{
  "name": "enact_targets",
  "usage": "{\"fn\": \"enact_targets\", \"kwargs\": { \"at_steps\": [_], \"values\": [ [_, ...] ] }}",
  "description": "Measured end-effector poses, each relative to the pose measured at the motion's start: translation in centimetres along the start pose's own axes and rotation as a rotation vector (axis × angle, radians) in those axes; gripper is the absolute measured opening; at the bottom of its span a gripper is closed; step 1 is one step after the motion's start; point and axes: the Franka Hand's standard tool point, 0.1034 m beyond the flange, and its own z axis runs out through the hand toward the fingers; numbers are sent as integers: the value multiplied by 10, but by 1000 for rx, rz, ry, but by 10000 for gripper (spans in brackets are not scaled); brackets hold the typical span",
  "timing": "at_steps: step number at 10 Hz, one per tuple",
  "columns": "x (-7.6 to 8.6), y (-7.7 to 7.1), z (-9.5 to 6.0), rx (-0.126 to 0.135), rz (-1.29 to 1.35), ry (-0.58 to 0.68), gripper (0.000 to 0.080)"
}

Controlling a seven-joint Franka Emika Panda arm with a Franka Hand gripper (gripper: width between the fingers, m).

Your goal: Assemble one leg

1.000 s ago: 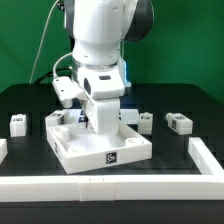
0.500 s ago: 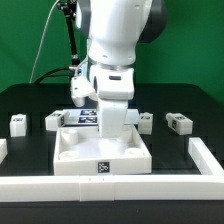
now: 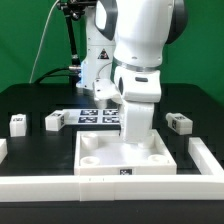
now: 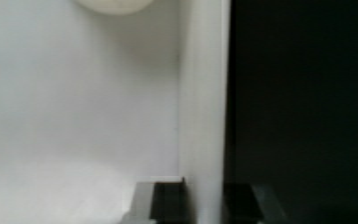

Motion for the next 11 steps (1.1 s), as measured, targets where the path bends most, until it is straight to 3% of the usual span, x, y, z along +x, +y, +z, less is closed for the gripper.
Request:
{"fn": "enact_targets", "kwargs": {
  "at_steps": [5, 11],
  "values": [
    [38, 23, -9, -18, 9, 4, 74],
    [43, 25, -10, -18, 47, 4, 79]
  ]
}}
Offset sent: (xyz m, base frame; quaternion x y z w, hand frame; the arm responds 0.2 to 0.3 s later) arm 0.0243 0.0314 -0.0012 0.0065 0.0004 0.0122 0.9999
